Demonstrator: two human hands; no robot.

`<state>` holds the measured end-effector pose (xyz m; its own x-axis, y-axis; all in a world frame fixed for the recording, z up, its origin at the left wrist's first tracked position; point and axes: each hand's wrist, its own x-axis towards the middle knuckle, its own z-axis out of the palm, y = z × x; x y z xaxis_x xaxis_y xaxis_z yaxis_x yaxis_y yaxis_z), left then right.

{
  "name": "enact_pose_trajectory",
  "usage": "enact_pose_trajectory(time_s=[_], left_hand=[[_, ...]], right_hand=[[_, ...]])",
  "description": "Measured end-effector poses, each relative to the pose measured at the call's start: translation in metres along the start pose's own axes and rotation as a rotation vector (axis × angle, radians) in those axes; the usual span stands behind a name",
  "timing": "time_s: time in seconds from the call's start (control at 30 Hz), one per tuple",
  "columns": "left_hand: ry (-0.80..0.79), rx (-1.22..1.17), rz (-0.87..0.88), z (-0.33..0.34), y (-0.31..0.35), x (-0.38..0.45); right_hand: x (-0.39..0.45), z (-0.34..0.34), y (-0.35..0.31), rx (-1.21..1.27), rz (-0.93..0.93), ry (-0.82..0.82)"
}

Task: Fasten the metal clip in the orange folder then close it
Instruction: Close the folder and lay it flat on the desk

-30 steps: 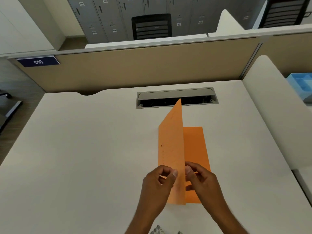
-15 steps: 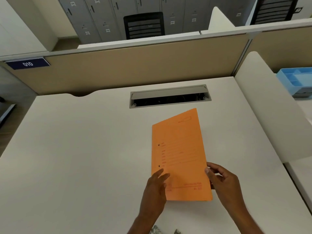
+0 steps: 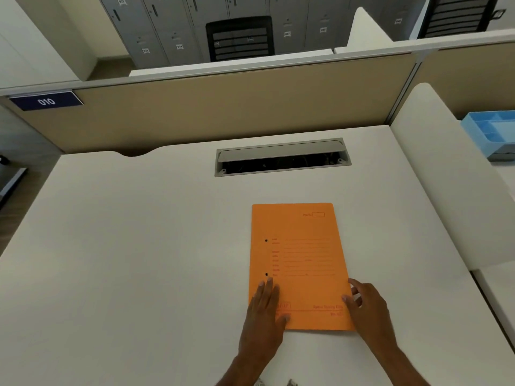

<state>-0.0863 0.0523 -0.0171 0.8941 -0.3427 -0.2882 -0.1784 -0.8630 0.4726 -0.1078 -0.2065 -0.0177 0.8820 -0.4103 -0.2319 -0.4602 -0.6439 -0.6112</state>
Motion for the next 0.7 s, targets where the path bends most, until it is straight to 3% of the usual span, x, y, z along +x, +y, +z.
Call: enact_pose_trajectory(time_s=[0.23,0.37,0.7], left_hand=[[-0.015,0.010,-0.064,0.011,-0.013,0.004],[0.014,0.004,-0.083,0.007,-0.030,0.004],[0.093,-0.061,-0.192,-0.015,-0.081,0.001]], right_hand=[[-0.022,0.025,-0.010,-0.389,-0.177,-0.156],[-0.028,0.040,-0.026,-0.402,-0.333,-0.213],[-0.023,0.071,-0.080,-0.456,-0.412,-0.417]])
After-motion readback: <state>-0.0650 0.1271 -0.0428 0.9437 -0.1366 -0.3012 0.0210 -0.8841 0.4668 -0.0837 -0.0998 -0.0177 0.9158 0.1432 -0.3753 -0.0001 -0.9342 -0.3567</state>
